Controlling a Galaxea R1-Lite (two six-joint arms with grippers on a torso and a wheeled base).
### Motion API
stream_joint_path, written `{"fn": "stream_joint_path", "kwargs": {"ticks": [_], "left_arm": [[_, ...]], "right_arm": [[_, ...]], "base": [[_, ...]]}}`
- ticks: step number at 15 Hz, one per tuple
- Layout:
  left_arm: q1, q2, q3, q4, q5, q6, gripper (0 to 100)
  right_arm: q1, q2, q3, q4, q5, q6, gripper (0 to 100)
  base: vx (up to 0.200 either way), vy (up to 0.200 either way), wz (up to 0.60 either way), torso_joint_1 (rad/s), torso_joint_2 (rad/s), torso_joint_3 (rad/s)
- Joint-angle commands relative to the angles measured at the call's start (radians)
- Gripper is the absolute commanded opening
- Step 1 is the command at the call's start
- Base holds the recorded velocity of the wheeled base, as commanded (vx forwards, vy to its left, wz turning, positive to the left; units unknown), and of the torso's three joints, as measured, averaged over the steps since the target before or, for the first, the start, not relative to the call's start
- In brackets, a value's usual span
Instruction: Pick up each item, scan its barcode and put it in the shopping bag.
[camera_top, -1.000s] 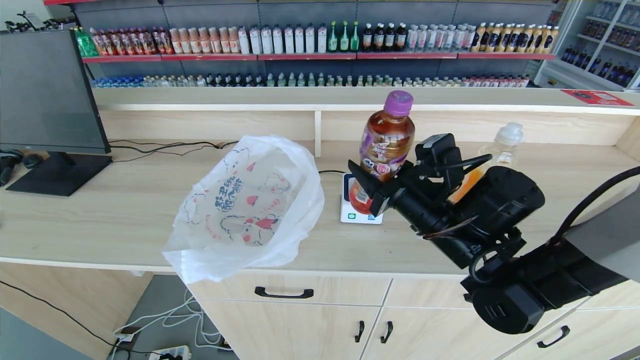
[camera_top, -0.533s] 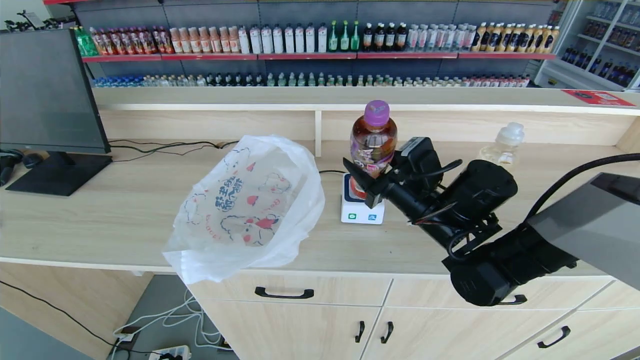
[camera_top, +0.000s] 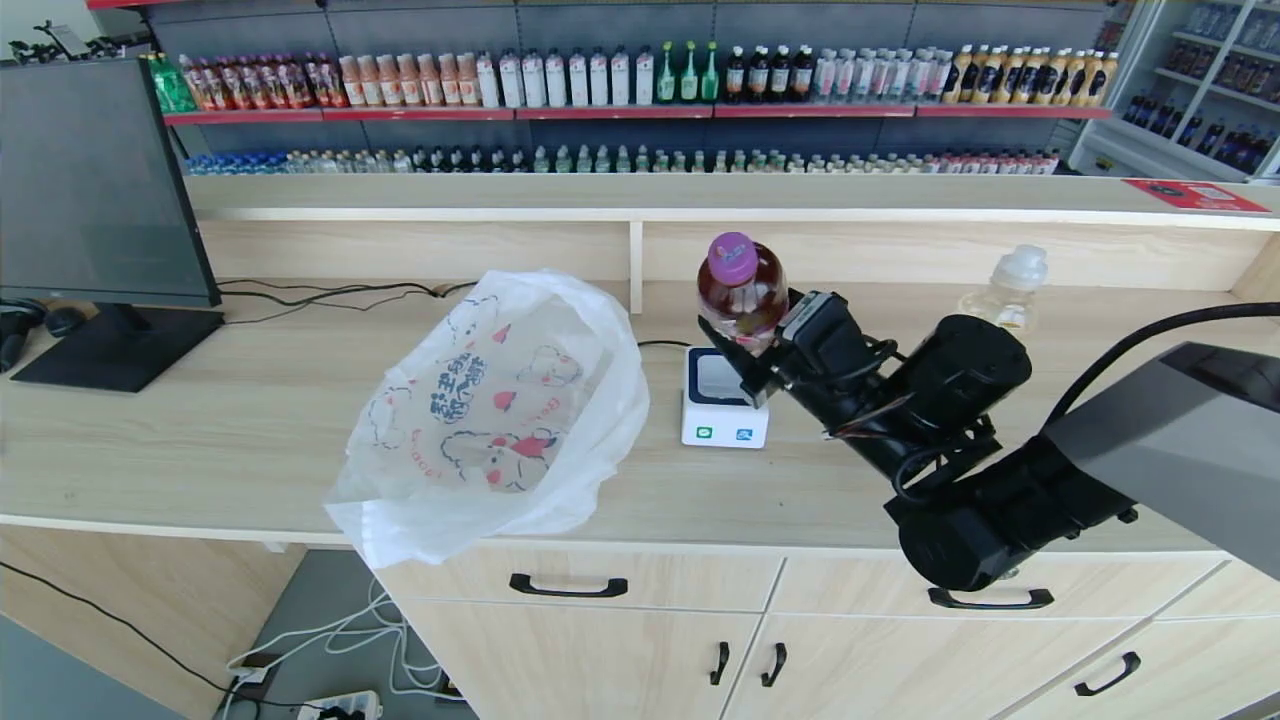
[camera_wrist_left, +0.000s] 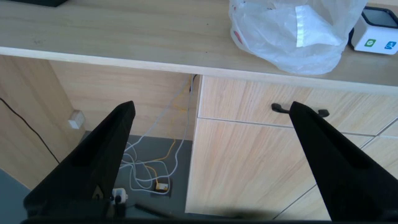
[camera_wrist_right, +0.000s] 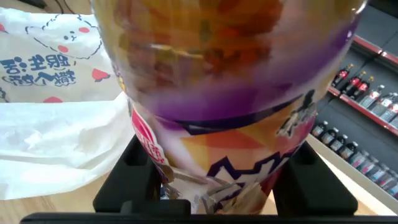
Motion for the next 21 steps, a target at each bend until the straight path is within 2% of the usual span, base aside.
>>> {"fn": "stream_joint_path", "kwargs": {"ticks": [1, 7, 11, 21], "left_arm": [[0.001, 0.0, 0.0, 0.0, 0.0, 0.0, 100], [0.001, 0.0, 0.0, 0.0, 0.0, -0.001, 100], [0.001, 0.0, 0.0, 0.0, 0.0, -0.001, 100], [0.001, 0.0, 0.0, 0.0, 0.0, 0.0, 100]], "right_arm": [[-0.004, 0.001, 0.001, -0.001, 0.014, -0.022, 0], [0.007, 0.102, -0.078, -0.001, 0.077, -0.111, 0], [0.008, 0.182, -0.292, -0.001, 0.083, -0.107, 0], [-0.007, 0.219, -0.304, -0.001, 0.08, -0.111, 0]], "base": [[0.0, 0.0, 0.0, 0.0, 0.0, 0.0], [0.0, 0.0, 0.0, 0.0, 0.0, 0.0], [0.0, 0.0, 0.0, 0.0, 0.0, 0.0], [0.0, 0.0, 0.0, 0.0, 0.0, 0.0]]}}
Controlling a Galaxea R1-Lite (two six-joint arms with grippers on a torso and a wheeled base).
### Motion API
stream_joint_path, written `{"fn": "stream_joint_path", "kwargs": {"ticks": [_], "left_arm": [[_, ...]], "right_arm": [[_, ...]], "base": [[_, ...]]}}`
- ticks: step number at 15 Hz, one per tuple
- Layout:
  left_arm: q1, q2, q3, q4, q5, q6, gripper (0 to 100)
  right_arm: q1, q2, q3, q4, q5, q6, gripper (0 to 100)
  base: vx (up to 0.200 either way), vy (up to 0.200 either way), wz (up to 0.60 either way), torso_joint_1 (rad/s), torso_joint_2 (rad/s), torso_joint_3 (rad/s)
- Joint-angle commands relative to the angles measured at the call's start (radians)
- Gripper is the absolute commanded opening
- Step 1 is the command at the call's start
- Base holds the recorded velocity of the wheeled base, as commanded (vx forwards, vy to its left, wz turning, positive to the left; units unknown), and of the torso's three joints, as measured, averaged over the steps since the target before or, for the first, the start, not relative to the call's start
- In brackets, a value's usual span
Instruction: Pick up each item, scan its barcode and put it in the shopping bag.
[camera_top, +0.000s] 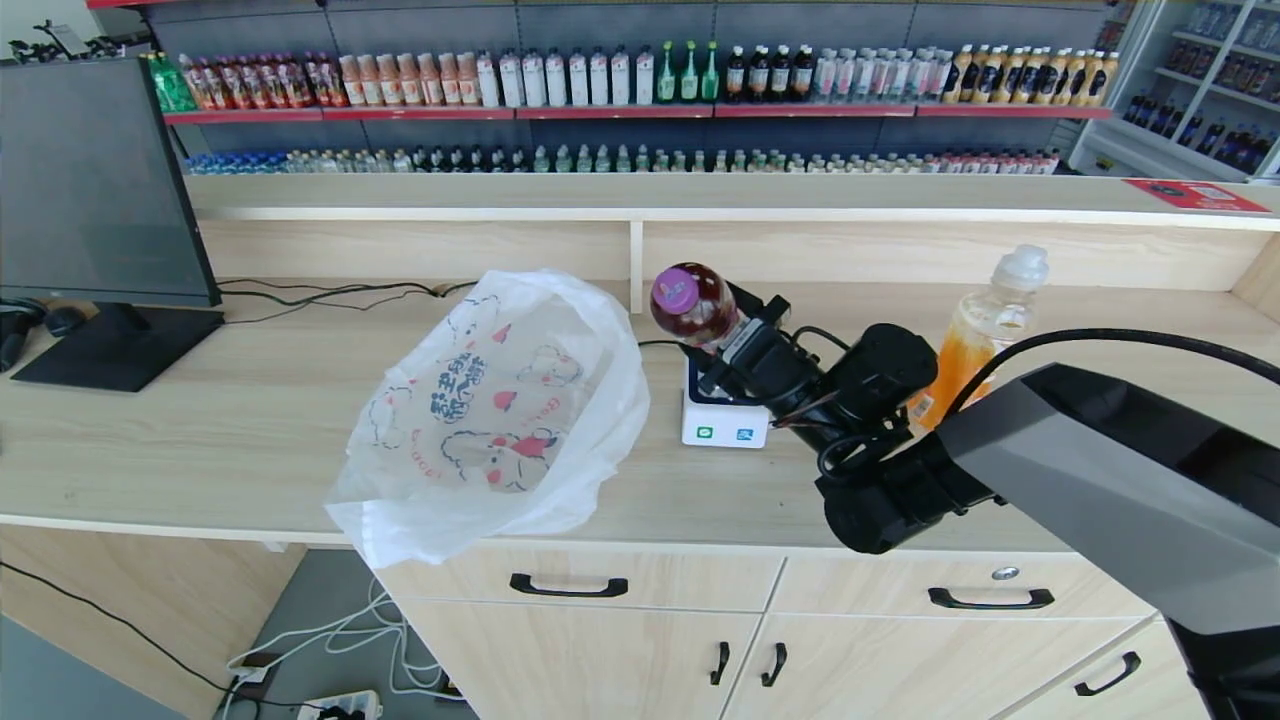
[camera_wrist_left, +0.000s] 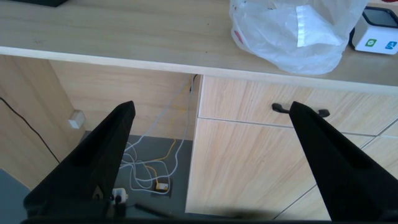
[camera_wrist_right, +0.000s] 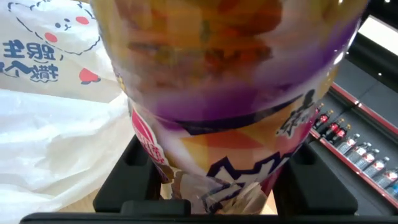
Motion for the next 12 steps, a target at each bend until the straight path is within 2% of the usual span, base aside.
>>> {"fn": "stream_joint_path", "kwargs": {"ticks": [1, 12], "left_arm": [[0.0, 0.0, 0.0, 0.003, 0.0, -0.001, 100], [0.0, 0.0, 0.0, 0.0, 0.0, -0.001, 100]], "right_arm": [[-0.011, 0.004, 0.001, -0.001, -0.002, 0.0, 0], [-0.037, 0.009, 0.004, -0.001, -0.007, 0.006, 0]], "base": [[0.0, 0.0, 0.0, 0.0, 0.0, 0.0], [0.0, 0.0, 0.0, 0.0, 0.0, 0.0]]}}
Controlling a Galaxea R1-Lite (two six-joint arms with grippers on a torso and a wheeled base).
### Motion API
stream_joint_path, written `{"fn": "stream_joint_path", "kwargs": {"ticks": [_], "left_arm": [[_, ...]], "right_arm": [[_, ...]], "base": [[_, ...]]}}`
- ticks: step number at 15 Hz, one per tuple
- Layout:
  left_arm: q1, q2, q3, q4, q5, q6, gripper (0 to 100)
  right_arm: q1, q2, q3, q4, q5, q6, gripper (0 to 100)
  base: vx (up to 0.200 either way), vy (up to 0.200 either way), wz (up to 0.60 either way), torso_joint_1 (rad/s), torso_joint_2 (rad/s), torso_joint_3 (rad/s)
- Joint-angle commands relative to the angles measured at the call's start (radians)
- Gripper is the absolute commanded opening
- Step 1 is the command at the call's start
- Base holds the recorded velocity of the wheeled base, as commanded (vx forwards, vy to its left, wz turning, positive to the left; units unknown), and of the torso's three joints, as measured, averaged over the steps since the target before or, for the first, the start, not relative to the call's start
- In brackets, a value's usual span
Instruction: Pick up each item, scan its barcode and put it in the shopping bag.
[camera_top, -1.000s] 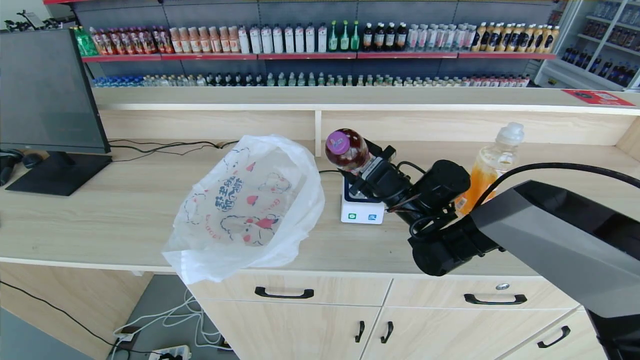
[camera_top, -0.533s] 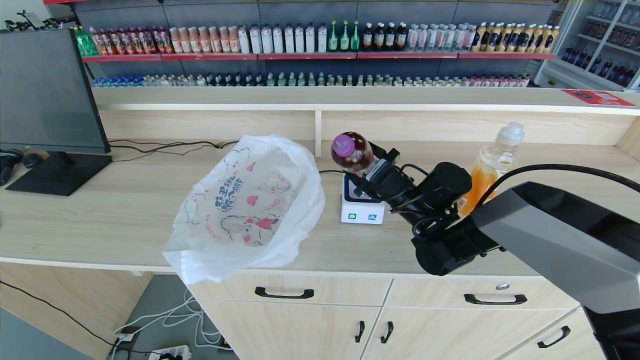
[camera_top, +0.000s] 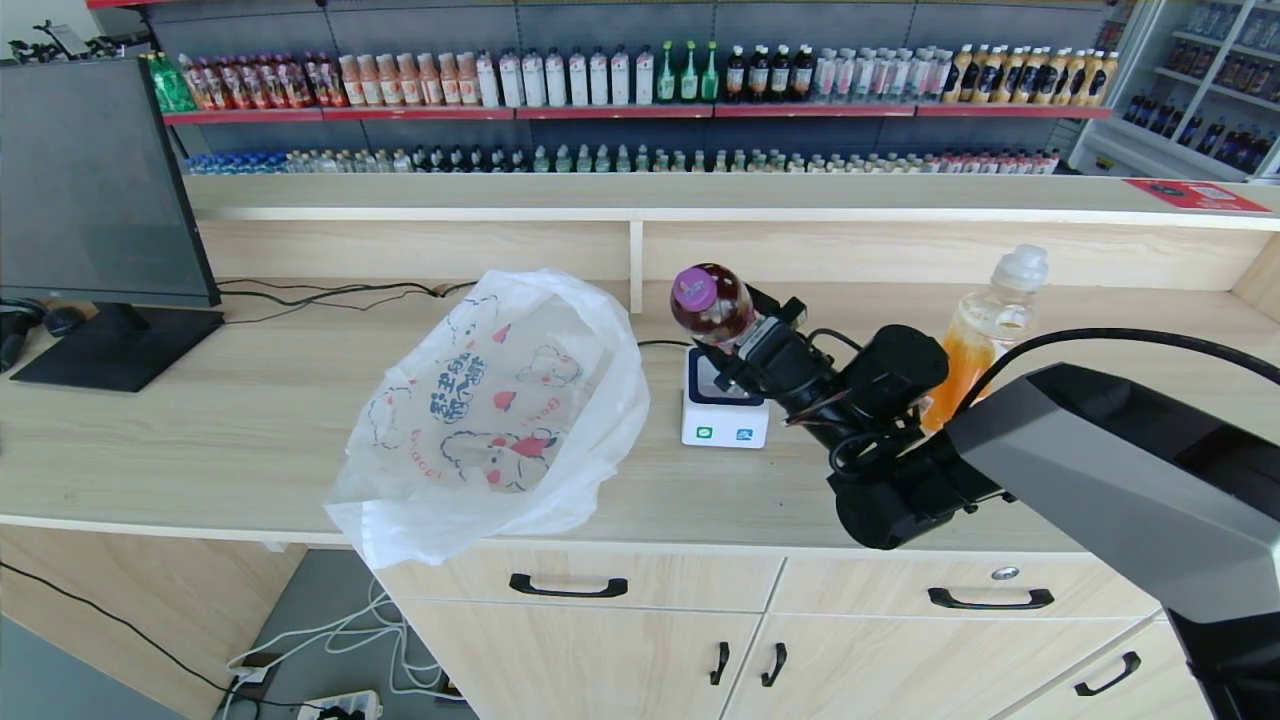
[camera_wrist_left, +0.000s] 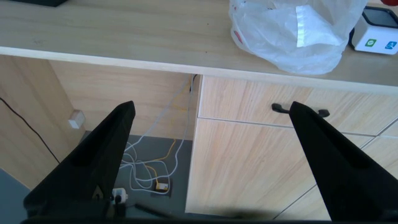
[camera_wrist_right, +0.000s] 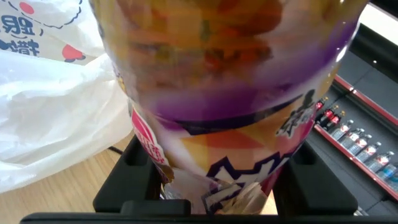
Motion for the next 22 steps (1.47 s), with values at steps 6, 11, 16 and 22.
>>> {"fn": "stream_joint_path", "kwargs": {"ticks": [6, 11, 16, 22], "left_arm": [[0.0, 0.0, 0.0, 0.0, 0.0, -0.001, 100], [0.0, 0.0, 0.0, 0.0, 0.0, -0.001, 100], [0.0, 0.0, 0.0, 0.0, 0.0, -0.001, 100], [0.0, 0.0, 0.0, 0.0, 0.0, -0.001, 100]], "right_arm": [[0.0, 0.002, 0.014, -0.001, -0.004, 0.005, 0], [0.003, -0.064, 0.048, -0.001, -0.051, 0.053, 0], [0.006, -0.233, 0.227, -0.001, -0.073, 0.107, 0], [-0.002, -0.477, 0.487, -0.001, -0.202, 0.177, 0]], "base": [[0.0, 0.0, 0.0, 0.0, 0.0, 0.0], [0.0, 0.0, 0.0, 0.0, 0.0, 0.0], [0.0, 0.0, 0.0, 0.0, 0.0, 0.0], [0.0, 0.0, 0.0, 0.0, 0.0, 0.0]]}}
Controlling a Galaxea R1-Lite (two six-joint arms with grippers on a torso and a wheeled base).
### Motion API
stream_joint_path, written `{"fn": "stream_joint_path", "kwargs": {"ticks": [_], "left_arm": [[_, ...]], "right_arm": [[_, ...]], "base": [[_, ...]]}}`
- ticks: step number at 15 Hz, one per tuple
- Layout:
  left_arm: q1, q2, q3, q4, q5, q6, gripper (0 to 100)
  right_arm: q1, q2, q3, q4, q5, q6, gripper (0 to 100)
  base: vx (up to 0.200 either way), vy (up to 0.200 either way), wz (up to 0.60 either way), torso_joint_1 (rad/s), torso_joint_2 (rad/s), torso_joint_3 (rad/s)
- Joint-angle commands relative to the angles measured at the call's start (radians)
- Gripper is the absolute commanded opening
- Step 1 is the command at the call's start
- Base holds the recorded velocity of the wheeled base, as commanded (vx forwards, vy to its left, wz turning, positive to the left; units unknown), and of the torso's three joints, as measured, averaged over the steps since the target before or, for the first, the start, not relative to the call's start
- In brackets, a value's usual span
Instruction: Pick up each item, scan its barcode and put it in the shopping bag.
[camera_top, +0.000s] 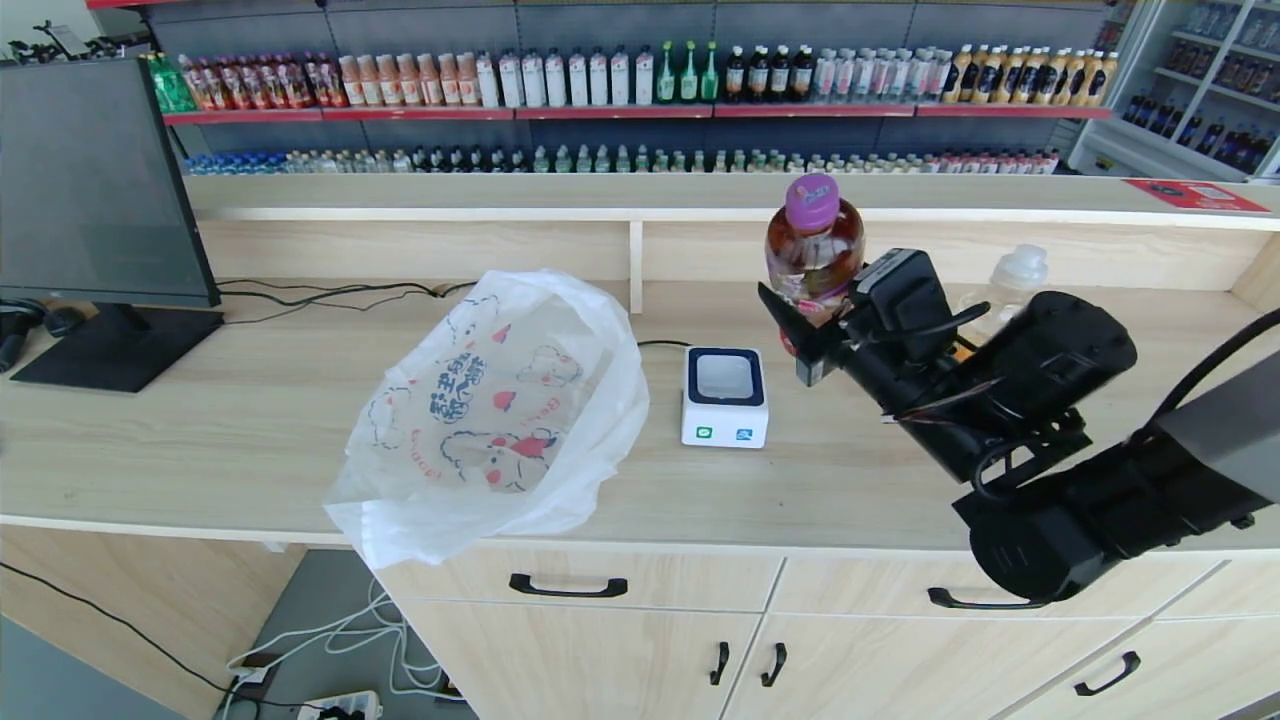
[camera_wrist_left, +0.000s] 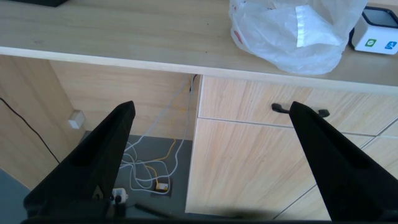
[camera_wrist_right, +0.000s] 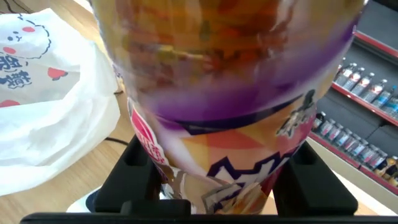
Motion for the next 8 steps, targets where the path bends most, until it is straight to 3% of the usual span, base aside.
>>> {"fn": "stream_joint_path", "kwargs": {"ticks": [1, 8], "left_arm": [[0.0, 0.0, 0.0, 0.0, 0.0, -0.001, 100], [0.0, 0.0, 0.0, 0.0, 0.0, -0.001, 100]], "right_arm": [[-0.003, -0.133, 0.09, -0.001, -0.004, 0.013, 0], [-0.003, -0.423, 0.533, -0.001, -0.073, 0.289, 0]], "base": [[0.0, 0.0, 0.0, 0.0, 0.0, 0.0], [0.0, 0.0, 0.0, 0.0, 0.0, 0.0]]}}
